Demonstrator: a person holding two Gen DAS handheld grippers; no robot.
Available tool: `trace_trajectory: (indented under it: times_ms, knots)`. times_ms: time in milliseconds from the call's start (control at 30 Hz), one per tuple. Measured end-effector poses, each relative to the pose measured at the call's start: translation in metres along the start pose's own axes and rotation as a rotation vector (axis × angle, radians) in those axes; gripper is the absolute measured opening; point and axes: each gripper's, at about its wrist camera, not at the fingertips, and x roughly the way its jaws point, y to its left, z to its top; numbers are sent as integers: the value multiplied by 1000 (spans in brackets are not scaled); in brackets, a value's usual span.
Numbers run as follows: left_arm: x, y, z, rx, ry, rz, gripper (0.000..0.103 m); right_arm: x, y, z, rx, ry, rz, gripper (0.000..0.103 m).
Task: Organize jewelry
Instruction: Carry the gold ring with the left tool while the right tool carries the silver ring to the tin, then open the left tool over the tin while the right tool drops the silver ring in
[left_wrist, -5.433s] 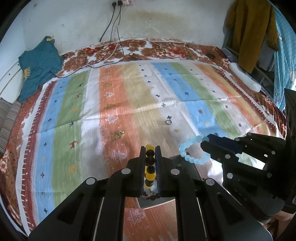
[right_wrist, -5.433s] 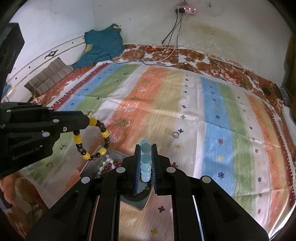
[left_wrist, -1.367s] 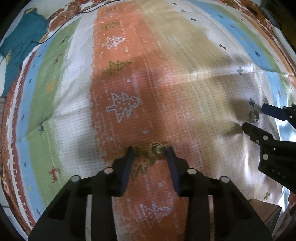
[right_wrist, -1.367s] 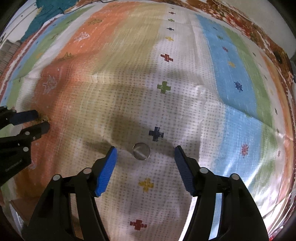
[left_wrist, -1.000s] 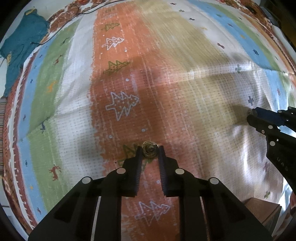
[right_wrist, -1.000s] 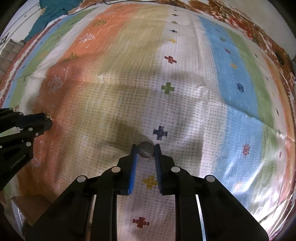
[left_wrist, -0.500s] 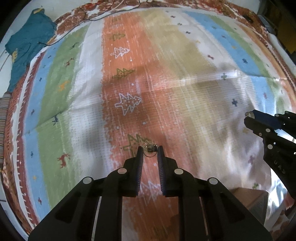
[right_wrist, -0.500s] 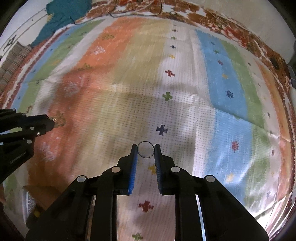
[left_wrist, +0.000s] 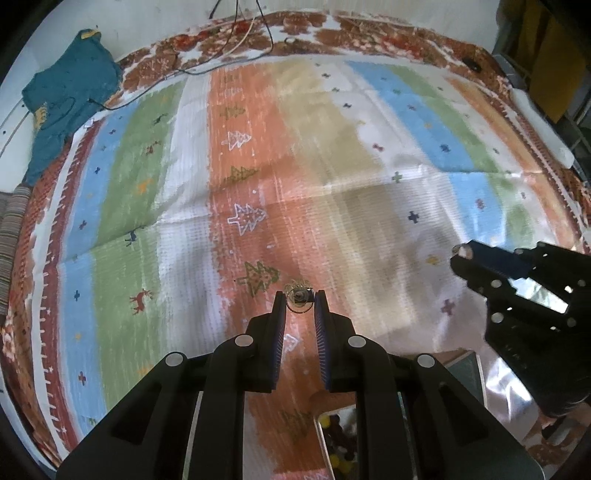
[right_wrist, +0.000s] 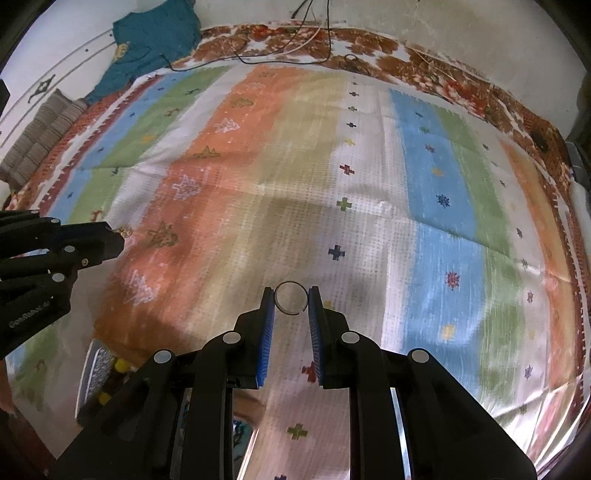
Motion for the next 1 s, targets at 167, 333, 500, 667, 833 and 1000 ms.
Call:
trace_trajectory:
  times_ms: [167, 333, 500, 667, 833, 1000]
  knots:
    - [-17, -6, -9, 9, -31, -22, 15, -17, 7, -8, -9, -31, 14, 19]
    - [-25, -9, -17, 16, -44, -27, 15, -32, 11, -15, -17, -70, 9, 19]
    - [-32, -10, -25, 21, -57, -30, 15, -48, 15, -20, -29, -104, 20, 19]
    - [-41, -12, -32, 25, -75, -36, 15, -57, 19, -27, -38, -116, 30, 19]
    - [-47, -17, -42, 37, -85, -41, 15, -65, 23, -36, -48, -123, 42, 19]
    - [-56, -20, -51, 40, -101, -53, 15, -72, 24, -44, -56, -128, 50, 19]
